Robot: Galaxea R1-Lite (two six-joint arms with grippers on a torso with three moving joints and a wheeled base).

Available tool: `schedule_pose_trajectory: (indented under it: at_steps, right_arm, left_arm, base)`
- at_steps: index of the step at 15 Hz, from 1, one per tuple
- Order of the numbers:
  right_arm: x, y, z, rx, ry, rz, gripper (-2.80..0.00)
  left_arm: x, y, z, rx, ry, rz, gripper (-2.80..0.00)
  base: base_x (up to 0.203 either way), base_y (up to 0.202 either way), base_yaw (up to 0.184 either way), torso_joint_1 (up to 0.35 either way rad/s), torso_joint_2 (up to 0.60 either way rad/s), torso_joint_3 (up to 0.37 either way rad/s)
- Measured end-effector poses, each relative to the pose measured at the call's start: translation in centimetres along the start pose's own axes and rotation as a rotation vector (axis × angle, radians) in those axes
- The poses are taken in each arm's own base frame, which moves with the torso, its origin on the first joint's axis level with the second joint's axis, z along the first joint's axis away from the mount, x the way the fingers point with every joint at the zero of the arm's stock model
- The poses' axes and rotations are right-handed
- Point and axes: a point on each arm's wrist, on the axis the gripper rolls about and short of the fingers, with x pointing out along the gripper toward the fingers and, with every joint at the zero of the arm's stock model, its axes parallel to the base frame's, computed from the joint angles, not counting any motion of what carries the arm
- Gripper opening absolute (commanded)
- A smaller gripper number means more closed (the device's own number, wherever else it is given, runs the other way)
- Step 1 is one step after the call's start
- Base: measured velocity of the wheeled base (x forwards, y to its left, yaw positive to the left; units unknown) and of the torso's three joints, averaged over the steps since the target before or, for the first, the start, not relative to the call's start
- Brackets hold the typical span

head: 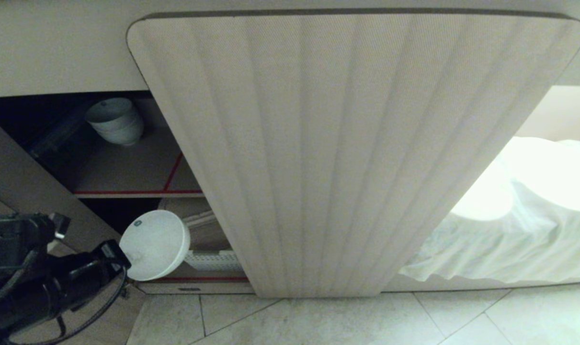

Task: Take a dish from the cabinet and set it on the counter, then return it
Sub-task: Place it on the table

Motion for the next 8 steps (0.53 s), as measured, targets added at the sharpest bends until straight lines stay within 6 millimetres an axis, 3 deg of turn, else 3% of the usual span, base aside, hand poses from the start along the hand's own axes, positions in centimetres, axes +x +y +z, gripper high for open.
schedule_pose_trajectory:
  at_steps: [8]
  right_arm:
    - [0.0, 0.0, 0.0, 0.000, 0.000, 0.000, -2.80]
  left_arm:
    - [-5.4, 1.9, -3.8, 0.179, 0.112, 0.015, -2.80]
  base:
    - [0.000, 0.000, 0.000, 0.000, 0.00, 0.000]
